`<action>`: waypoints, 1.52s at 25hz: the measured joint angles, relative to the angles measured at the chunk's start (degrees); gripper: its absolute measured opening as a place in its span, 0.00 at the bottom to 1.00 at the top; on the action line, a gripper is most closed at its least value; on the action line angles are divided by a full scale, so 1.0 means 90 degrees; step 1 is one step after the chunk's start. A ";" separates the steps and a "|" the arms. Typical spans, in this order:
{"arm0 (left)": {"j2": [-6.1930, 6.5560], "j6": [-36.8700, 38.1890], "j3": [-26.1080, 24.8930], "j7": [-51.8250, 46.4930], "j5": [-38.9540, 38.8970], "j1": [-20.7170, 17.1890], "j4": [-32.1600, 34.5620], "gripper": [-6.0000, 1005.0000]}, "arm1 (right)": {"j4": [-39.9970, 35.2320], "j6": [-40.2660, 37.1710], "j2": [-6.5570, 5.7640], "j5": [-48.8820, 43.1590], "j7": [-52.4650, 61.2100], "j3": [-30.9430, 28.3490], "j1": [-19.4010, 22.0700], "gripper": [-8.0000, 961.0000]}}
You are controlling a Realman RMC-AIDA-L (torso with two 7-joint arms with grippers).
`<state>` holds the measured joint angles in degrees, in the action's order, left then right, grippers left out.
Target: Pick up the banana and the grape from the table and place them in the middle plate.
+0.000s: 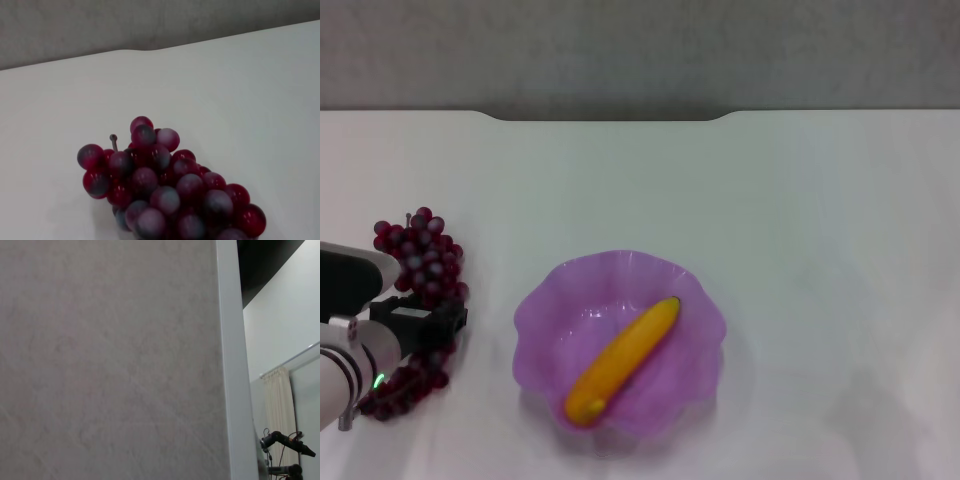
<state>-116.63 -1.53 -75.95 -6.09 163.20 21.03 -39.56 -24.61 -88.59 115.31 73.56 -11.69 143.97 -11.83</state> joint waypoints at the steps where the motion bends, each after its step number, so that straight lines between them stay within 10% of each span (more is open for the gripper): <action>1: 0.0000 -0.0004 -0.0012 -0.0004 0.0000 -0.0008 -0.0026 0.61 | 0.0000 0.0000 0.0000 0.0000 0.0000 0.0000 -0.0001 0.01; 38: 0.0032 0.0743 -0.0026 -0.0027 -0.0517 -0.0823 -0.1929 0.35 | 0.0000 -0.0077 0.0000 0.0052 0.0051 -0.0029 0.0063 0.01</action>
<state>-116.35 5.15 -76.18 -6.33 158.55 13.62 -56.91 -24.61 -89.28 115.31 74.02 -11.24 143.71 -11.26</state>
